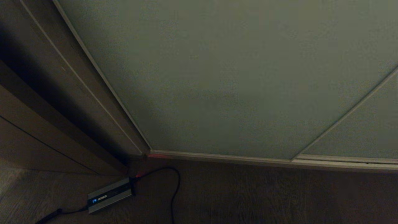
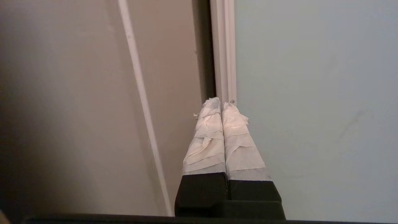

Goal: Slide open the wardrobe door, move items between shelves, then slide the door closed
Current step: Open the door

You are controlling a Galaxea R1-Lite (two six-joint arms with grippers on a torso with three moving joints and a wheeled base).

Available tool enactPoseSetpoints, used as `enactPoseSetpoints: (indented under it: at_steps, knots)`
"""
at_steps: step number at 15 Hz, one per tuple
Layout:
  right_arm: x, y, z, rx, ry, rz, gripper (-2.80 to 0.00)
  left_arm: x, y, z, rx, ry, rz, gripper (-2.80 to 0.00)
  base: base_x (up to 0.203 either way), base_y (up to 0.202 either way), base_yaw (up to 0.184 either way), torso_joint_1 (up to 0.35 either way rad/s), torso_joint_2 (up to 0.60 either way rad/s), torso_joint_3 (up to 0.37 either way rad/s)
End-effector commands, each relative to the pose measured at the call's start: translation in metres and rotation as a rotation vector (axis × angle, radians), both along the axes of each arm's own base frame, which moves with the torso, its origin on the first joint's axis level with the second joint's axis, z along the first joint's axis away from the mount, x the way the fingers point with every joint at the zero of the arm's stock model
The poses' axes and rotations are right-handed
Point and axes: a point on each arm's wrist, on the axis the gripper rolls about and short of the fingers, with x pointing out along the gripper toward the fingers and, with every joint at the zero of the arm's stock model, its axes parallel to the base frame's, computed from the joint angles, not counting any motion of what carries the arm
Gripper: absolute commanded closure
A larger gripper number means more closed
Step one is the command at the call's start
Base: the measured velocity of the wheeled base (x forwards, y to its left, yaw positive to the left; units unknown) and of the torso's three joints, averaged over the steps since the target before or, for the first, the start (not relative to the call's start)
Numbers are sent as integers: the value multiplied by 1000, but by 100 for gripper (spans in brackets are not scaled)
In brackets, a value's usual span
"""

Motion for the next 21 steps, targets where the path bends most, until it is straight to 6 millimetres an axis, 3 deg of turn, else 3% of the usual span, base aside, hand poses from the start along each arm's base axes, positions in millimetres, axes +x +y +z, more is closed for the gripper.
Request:
enactPoseSetpoints:
  at_steps: [1,11,21]
  knots:
    - [0,0,-1,-1,4,0,0,-1,0,3,-7,-14,10,0,0,0,0,0,0,0]
    - [0,0,-1,-1,4,0,0,48,5,-12,-57,67,-3,0,0,0,0,0,0,0]
    - [0,0,-1,-1,4,0,0,71,3,-16,-50,86,-25,0,0,0,0,0,0,0]
